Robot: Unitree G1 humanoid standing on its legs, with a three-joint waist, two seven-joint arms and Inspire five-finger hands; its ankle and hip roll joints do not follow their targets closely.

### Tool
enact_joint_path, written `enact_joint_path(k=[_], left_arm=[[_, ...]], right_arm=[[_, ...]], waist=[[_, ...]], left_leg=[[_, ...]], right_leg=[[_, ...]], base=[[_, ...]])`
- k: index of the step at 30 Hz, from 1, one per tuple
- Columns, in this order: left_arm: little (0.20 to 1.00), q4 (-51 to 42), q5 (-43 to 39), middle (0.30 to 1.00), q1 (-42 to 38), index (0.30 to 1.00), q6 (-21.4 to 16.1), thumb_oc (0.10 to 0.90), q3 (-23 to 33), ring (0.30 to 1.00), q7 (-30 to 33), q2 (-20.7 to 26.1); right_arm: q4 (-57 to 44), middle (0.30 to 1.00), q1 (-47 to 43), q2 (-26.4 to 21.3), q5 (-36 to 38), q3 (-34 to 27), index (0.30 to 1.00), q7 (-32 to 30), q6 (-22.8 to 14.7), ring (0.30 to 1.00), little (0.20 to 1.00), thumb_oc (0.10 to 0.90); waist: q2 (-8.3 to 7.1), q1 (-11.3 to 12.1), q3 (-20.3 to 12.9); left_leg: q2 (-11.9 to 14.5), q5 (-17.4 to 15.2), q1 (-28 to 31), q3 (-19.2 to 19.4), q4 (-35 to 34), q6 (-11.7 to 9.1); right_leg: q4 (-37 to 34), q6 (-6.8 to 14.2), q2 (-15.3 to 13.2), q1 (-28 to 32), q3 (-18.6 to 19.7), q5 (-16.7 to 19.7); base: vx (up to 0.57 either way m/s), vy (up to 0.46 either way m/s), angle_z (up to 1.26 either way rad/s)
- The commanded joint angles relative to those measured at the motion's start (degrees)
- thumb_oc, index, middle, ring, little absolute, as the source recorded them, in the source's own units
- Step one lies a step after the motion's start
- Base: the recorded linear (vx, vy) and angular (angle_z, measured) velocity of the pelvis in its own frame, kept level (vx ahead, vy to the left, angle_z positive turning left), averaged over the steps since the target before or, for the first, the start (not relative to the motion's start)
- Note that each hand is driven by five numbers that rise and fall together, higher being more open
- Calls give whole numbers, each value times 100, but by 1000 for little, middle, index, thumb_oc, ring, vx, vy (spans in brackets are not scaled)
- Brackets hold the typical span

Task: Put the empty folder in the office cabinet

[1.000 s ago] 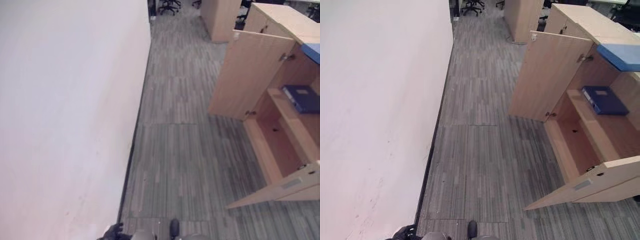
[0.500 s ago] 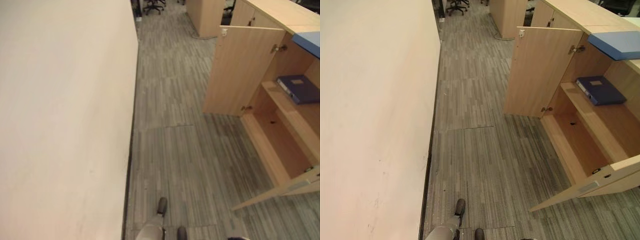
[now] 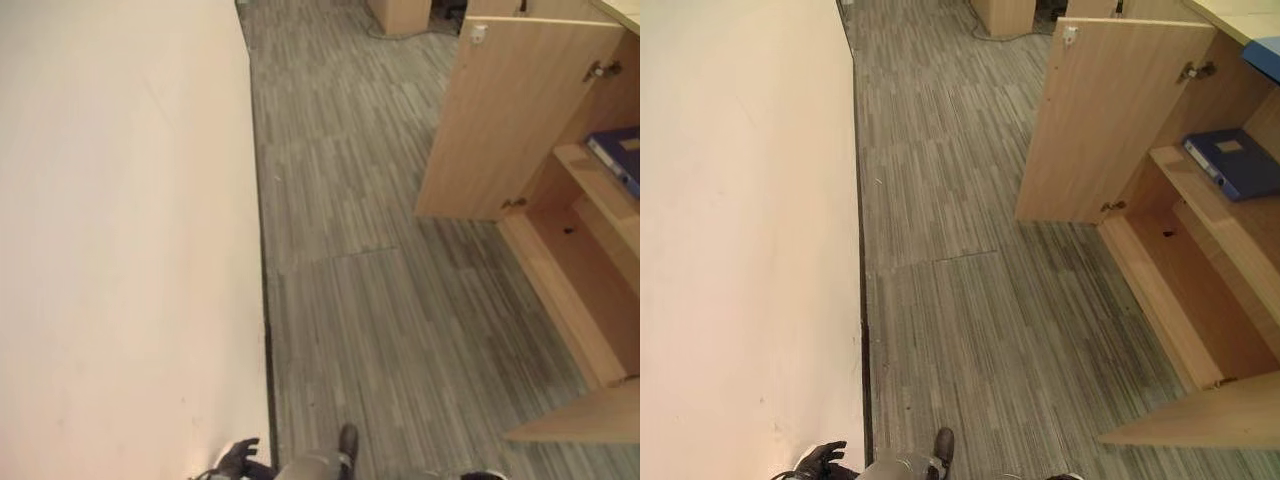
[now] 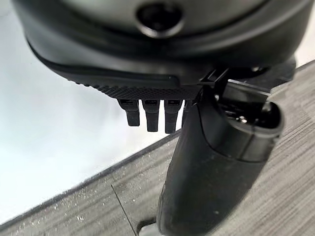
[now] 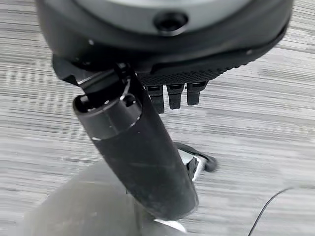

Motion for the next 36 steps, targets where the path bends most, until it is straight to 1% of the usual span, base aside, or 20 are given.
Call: enact_joint_path(k=[1, 2, 4, 5, 7, 10, 11, 12, 13, 15, 16, 19, 22, 23, 25, 28, 30, 31, 33, 36], left_arm=[[900, 143, 114, 900, 333, 900, 111, 800, 174, 900, 71, 322], [900, 197, 55, 900, 347, 900, 118, 800, 224, 900, 11, 333], [900, 220, 27, 900, 360, 900, 119, 800, 249, 900, 4, 322], [900, 230, 11, 900, 410, 900, 100, 800, 275, 900, -15, 295], [900, 212, 3, 900, 442, 900, 77, 800, 283, 900, -6, 279], [900, 134, -64, 900, 533, 900, 59, 800, 350, 900, -6, 219], [900, 121, -87, 900, 549, 900, 63, 800, 386, 900, -15, 209], [900, 129, -122, 900, 567, 900, 65, 800, 424, 900, -17, 194], [900, 188, -160, 900, 586, 900, 84, 800, 563, 900, -16, 202], [900, 278, -166, 900, 656, 900, 86, 800, 662, 900, 9, 175], [900, 359, -204, 900, 733, 900, 92, 800, 766, 900, 24, 126], [900, 420, -170, 900, 702, 900, 104, 800, 734, 900, 68, 80], [900, 226, -269, 900, 451, 900, 68, 800, 585, 900, 154, 124], [900, 155, -215, 900, 300, 900, 49, 800, 420, 900, 217, 148], [900, 54, -173, 900, 191, 900, 43, 800, 234, 900, 207, 127], [900, 40, -177, 900, 175, 900, 37, 800, 216, 900, 192, 117], [900, 28, -246, 900, 187, 900, 35, 800, 269, 900, 176, 87], [900, 24, -295, 900, 217, 900, 50, 800, 332, 900, 164, 87], [900, 25, -307, 900, 240, 900, 65, 800, 342, 900, 152, 82], [900, 104, -364, 900, 283, 900, 111, 800, 415, 900, 139, 61]], right_arm=[[-421, 900, -88, 169, 188, -158, 900, 67, -157, 900, 900, 800], [-511, 900, -126, 200, 572, -338, 900, 98, -182, 900, 900, 800], [-559, 900, -145, 231, 778, -398, 900, 144, -197, 900, 900, 800], [-799, 900, -188, 305, 1244, -468, 900, 229, -270, 900, 900, 800], [-929, 900, -233, 323, 1485, -489, 900, 232, -304, 900, 900, 800], [-1081, 900, -311, 342, 2130, -631, 900, 218, -345, 900, 900, 800], [-1088, 900, -311, 345, 2243, -668, 900, 213, -352, 900, 900, 800], [-1050, 900, -309, 357, 2311, -676, 900, 225, -334, 900, 900, 800], [-929, 900, -305, 355, 2301, -725, 900, 229, -307, 900, 900, 800], [-739, 900, -238, 374, 2315, -787, 900, 189, -304, 900, 900, 800], [-585, 900, -145, 362, 2210, -857, 900, 187, -278, 900, 900, 800], [-189, 900, -53, 258, 1945, -980, 900, 86, -227, 900, 900, 800], [72, 900, -39, 179, 2044, -1213, 900, 8, -172, 900, 900, 800], [137, 900, -15, 148, 2121, -1337, 900, -25, -169, 900, 900, 800], [218, 900, 80, 118, 1975, -1328, 900, -59, -149, 900, 900, 800], [228, 900, 101, 118, 1969, -1313, 900, -50, -154, 900, 900, 800], [169, 900, 169, 109, 1872, -1208, 900, -22, -179, 900, 900, 800], [129, 900, 202, 88, 1693, -1121, 900, -20, -181, 900, 900, 800], [141, 900, 227, 76, 1593, -1084, 900, -32, -174, 900, 900, 800], [217, 900, 244, 46, 1386, -1051, 900, -68, -143, 900, 900, 800]], waist=[[209, -48, 235], [288, -145, 323], [314, -190, 362], [348, -281, 427], [345, -335, 468], [266, -396, 537], [219, -385, 533], [204, -364, 550], [103, -291, 498], [32, -204, 407], [28, -196, 286], [117, -258, 163], [223, -355, 187], [275, -459, 188], [300, -607, 142], [292, -618, 123], [221, -577, 82], [57, -528, 44], [4, -499, 35], [-215, -426, 51]], left_leg=[[390, -394, -265, -95, 493, -382], [457, -363, 44, -109, 282, -419], [483, -342, 180, -94, 164, -444], [530, -293, 467, -94, -145, -516], [539, -266, 631, -109, -295, -570], [492, -374, 1070, -157, -544, -681], [446, -417, 1141, -142, -558, -705], [478, -527, 1284, -113, -559, -766], [478, -674, 1413, -45, -514, -836], [542, -913, 1627, 78, -497, -887], [695, -1010, 1842, 124, -589, -945], [1004, -900, 2085, 147, -1025, -1049], [1207, -818, 2165, 56, -1274, -1063], [1333, -862, 2277, 47, -1350, -1109], [1564, -834, 2222, 196, -981, -1292], [1607, -677, 2160, 245, -734, -1351], [1538, -102, 1915, 223, 146, -1437], [1399, 273, 1584, 83, 772, -1365], [1350, 267, 1444, 32, 983, -1304], [1415, 97, 948, 108, 1310, -1132]], right_leg=[[-1270, -29, -286, 508, -545, 1586], [-1545, 2, -154, 283, -810, 1366], [-1713, 38, -92, 184, -906, 1354], [-2309, 133, 49, 42, -1105, 1359], [-2673, 178, 175, -34, -1158, 1421], [-3755, 403, 437, -226, -1370, 1789], [-4133, 453, 433, -174, -1538, 1850], [-4557, 489, 473, -9, -1835, 1946], [-4951, 539, 367, 76, -2250, 2042], [-5226, 507, 369, 459, -2494, 2066], [-5141, 454, 425, 511, -2464, 2044], [-4727, 379, 521, 390, -2470, 1811], [-3711, 267, 405, -8, -2427, 1319], [-3184, 184, 354, -183, -2397, 1020], [-3121, 28, 449, -48, -2306, 703], [-3242, -27, 552, 77, -2246, 691], [-3699, -165, 866, 462, -2056, 750], [-4078, -285, 969, 677, -1875, 901], [-4196, -308, 1006, 791, -1744, 895], [-4370, -337, 943, 1068, -1450, 895]], base=[[231, 35, -5], [212, 17, 5], [168, -10, 4], [160, -28, 1], [130, -48, -2], [222, -103, -21], [292, -162, -21], [309, -234, -2], [370, -278, -11], [397, -272, -22], [393, -244, -27], [377, -301, -8], [211, -214, 3], [229, -216, 5], [276, -275, 42], [123, -156, 8], [154, -243, -46], [88, -183, -72], [72, -127, -79], [83, -97, -52]])
